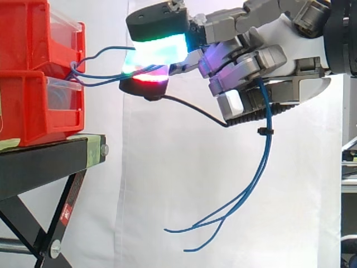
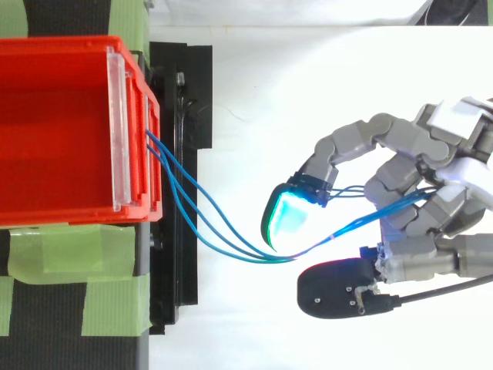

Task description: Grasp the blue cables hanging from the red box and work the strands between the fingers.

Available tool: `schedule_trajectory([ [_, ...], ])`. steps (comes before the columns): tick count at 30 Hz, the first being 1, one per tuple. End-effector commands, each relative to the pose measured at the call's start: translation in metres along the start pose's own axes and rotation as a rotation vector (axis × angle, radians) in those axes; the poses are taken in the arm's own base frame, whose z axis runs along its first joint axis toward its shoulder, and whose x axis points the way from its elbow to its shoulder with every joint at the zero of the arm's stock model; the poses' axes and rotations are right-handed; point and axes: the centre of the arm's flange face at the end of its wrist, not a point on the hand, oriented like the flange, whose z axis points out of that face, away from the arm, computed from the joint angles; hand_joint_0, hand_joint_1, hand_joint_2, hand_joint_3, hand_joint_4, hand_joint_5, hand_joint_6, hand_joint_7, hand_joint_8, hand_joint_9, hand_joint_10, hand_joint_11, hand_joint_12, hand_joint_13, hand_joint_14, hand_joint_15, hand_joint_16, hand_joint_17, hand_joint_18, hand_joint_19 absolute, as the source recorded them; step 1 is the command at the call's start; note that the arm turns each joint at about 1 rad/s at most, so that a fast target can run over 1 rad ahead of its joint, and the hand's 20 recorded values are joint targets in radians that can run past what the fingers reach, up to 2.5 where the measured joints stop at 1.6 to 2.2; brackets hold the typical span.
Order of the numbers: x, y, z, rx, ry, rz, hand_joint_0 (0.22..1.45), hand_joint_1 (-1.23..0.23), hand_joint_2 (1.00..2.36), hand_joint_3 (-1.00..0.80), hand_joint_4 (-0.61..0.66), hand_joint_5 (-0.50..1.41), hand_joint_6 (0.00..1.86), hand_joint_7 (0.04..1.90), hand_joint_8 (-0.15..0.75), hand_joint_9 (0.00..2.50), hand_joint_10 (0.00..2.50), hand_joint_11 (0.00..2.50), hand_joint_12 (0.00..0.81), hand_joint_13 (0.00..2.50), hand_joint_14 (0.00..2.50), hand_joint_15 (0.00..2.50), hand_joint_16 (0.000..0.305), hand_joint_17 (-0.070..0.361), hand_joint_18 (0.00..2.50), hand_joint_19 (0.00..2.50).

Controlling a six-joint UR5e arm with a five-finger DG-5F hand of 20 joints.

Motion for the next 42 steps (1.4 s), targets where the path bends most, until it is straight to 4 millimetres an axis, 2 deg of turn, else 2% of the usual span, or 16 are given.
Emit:
schedule_trajectory([
  [1,-0.0007,0.0001,0.0005,0.0,-0.003,0.0,0.92,-0.82,1.0,-0.14,0.37,-0.21,0.96,0.78,0.492,1.27,2.5,2.46,0.646,1.79,2.5,1.41,0.248,0.186,2.42,0.51],
  [3,0.0002,0.0003,0.0001,0.0,0.0,0.0,0.92,-0.81,1.01,-0.25,0.35,-0.16,0.96,0.8,0.492,1.27,2.5,2.46,0.646,1.79,2.5,1.41,0.248,0.186,2.42,0.51],
  [9,-0.0008,-0.0005,0.0002,0.001,-0.001,-0.001,0.99,-0.77,1.01,-0.31,0.32,-0.14,1.05,0.79,0.492,1.27,2.5,2.46,0.646,1.79,2.5,1.41,0.248,0.186,2.42,0.51],
  [14,-0.0006,0.0001,0.0005,0.0,-0.001,0.0,1.17,-0.75,1.01,-0.2,0.27,-0.08,1.07,0.78,0.492,1.27,2.5,2.46,0.646,1.79,2.5,1.41,0.248,0.186,2.42,0.51],
  [17,-0.0009,-0.0006,0.0002,0.001,-0.002,-0.001,1.21,-0.74,1.01,-0.14,0.25,-0.07,1.08,0.77,0.492,1.27,2.5,2.46,0.646,1.79,2.5,1.41,0.248,0.186,2.42,0.51],
  [20,0.0002,0.0003,0.0001,0.0,0.0,0.0,1.21,-0.75,1.01,-0.18,0.25,-0.08,1.04,0.79,0.492,1.27,2.5,2.46,0.646,1.79,2.5,1.41,0.248,0.186,2.42,0.51],
  [23,0.0002,0.0003,0.0001,0.0,0.0,0.0,1.12,-0.79,1.02,-0.33,0.26,-0.09,0.84,0.86,0.492,1.27,2.5,2.46,0.646,1.79,2.5,1.41,0.248,0.186,2.42,0.51],
  [26,-0.0006,0.0001,0.0005,0.0,-0.001,0.0,1.1,-0.81,1.02,-0.41,0.26,-0.11,0.83,0.84,0.492,1.27,2.5,2.46,0.646,1.79,2.5,1.41,0.248,0.186,2.42,0.51],
  [28,0.0002,0.0003,0.0001,0.0,0.0,0.0,1.18,-0.8,1.02,-0.33,0.23,-0.09,0.79,0.85,0.492,1.27,2.5,2.46,0.646,1.79,2.5,1.41,0.248,0.186,2.42,0.51],
  [30,0.0002,0.0003,0.0001,0.0,0.0,0.0,1.26,-0.77,1.01,-0.14,0.2,0.02,0.69,0.91,0.492,1.27,2.5,2.46,0.646,1.79,2.5,1.41,0.248,0.186,2.42,0.51],
  [32,0.0,-0.0004,-0.0002,0.001,0.001,-0.001,1.27,-0.76,1.01,-0.09,0.2,0.07,0.7,0.92,0.492,1.27,2.5,2.46,0.646,1.79,2.5,1.41,0.248,0.186,2.42,0.51],
  [35,0.0002,0.0003,0.0001,0.0,0.0,0.0,1.15,-0.75,1.01,-0.11,0.23,0.08,0.74,0.92,0.492,1.27,2.5,2.46,0.646,1.79,2.5,1.41,0.248,0.186,2.42,0.51],
  [36,0.0002,0.0003,0.0001,0.0,0.0,0.0,1.06,-0.76,1.01,-0.2,0.25,0.1,0.73,0.93,0.492,1.27,2.5,2.46,0.646,1.79,2.5,1.41,0.248,0.186,2.42,0.51],
  [37,0.0002,0.0003,0.0001,0.0,0.0,0.0,1.04,-0.76,1.01,-0.21,0.25,0.1,0.73,0.94,0.492,1.27,2.5,2.46,0.646,1.79,2.5,1.41,0.248,0.186,2.42,0.51],
  [39,0.0,-0.0004,-0.0002,0.001,0.001,-0.001,0.89,-0.75,1.01,-0.38,0.27,0.11,0.7,0.96,0.492,1.27,2.5,2.46,0.646,1.79,2.5,1.41,0.248,0.186,2.42,0.51],
  [42,0.0,0.0002,0.0001,0.0,-0.001,0.0,0.82,-0.75,1.01,-0.48,0.27,0.11,0.66,1.0,0.492,1.27,2.5,2.46,0.646,1.79,2.5,1.41,0.248,0.186,2.42,0.51],
])
